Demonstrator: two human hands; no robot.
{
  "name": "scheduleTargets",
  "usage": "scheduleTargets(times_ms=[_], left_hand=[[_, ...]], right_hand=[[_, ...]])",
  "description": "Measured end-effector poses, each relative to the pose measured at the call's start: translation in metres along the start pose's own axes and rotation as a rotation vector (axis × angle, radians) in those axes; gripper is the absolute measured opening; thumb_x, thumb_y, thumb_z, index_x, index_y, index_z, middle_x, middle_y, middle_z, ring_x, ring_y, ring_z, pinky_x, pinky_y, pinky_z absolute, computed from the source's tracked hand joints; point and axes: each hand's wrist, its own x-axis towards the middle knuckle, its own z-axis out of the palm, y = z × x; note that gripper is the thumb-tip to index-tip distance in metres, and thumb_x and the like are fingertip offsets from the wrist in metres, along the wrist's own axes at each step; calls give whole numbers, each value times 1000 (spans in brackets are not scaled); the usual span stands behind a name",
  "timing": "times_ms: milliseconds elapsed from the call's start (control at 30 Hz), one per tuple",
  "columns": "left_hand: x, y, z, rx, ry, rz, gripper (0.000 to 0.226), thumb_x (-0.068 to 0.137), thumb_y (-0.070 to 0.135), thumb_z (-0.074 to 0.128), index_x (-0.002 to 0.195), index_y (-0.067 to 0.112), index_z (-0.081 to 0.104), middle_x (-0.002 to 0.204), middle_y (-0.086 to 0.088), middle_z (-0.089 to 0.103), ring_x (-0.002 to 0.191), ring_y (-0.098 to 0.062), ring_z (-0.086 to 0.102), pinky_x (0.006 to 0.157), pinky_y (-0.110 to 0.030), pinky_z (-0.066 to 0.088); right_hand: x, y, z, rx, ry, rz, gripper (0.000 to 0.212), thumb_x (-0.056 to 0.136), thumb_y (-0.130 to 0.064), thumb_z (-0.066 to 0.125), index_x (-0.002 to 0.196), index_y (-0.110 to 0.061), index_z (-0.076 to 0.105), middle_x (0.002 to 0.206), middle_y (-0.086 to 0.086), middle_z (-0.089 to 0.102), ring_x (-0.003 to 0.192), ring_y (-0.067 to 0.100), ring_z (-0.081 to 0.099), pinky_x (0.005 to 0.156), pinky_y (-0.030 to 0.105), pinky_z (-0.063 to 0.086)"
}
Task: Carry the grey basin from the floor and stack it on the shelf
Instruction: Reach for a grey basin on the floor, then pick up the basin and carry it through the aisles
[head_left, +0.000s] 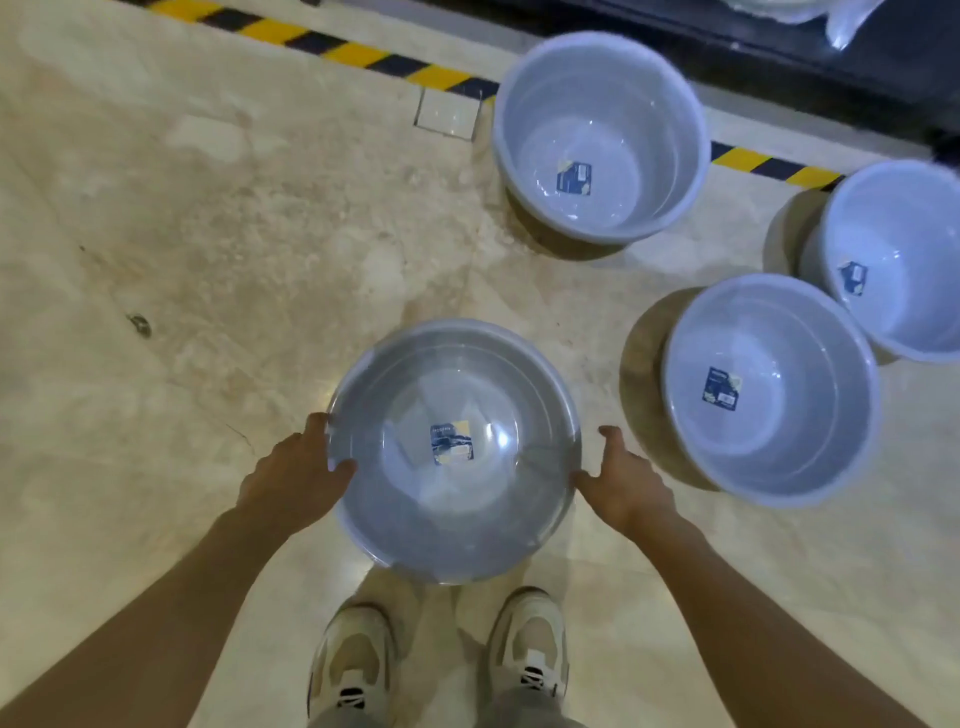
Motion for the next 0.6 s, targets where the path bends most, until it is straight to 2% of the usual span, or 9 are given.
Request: scheduleTargets(times_ms=[67,133,233,333,400,500,600], left_hand=[[12,-2,15,-29,9,-57,56,92,39,64,134,21,32,99,-11,62,84,-38,60,76,-44,47],[20,-3,28,-65,29,-124,46,92,34,64,120,18,32,88,-12,56,75,-36,53,73,-45,44],[27,-8,44,-117,86,-153,40,91,26,63,104,19,26,71,-6,47,55,-26,44,64,-43,41],[26,-11,46,-89,118,-105,36,93,23,61,103,16,27,70,-7,48,59,-34,50,62,-45,45],[20,-12,38,-84,107,-80,34,93,23,62,103,15,30,72,-8,50,64,-38,54,63,-46,47],[4,-9,13,-101,91,-38,35,92,24,64,100,15,31,69,-9,57,58,-37,59,61,-45,51],[-20,2,-25,-90,66,-4,38,91,28,65,99,17,30,75,-15,63,56,-42,63,61,-50,57]], right_hand=[[16,2,15,14,7,29,76,90,-48,58,153,-26,21,119,15,65,107,38,63,78,41,44],[28,3,26,46,-7,54,70,89,-43,59,148,-25,27,114,15,65,101,38,63,76,39,43],[37,2,42,106,-24,57,44,87,-38,63,119,-21,38,103,11,61,86,35,56,73,38,43],[36,1,49,136,19,36,36,88,-33,62,106,-19,34,94,8,56,80,34,55,70,38,44],[30,-2,45,146,26,29,34,89,-30,61,108,-18,35,93,8,55,80,34,56,69,38,45],[14,-6,26,187,21,25,33,89,-27,59,109,-17,35,95,9,55,81,35,58,68,39,46],[-14,-12,-2,216,35,24,32,88,-26,59,109,-18,35,92,8,55,81,35,59,69,40,49]])
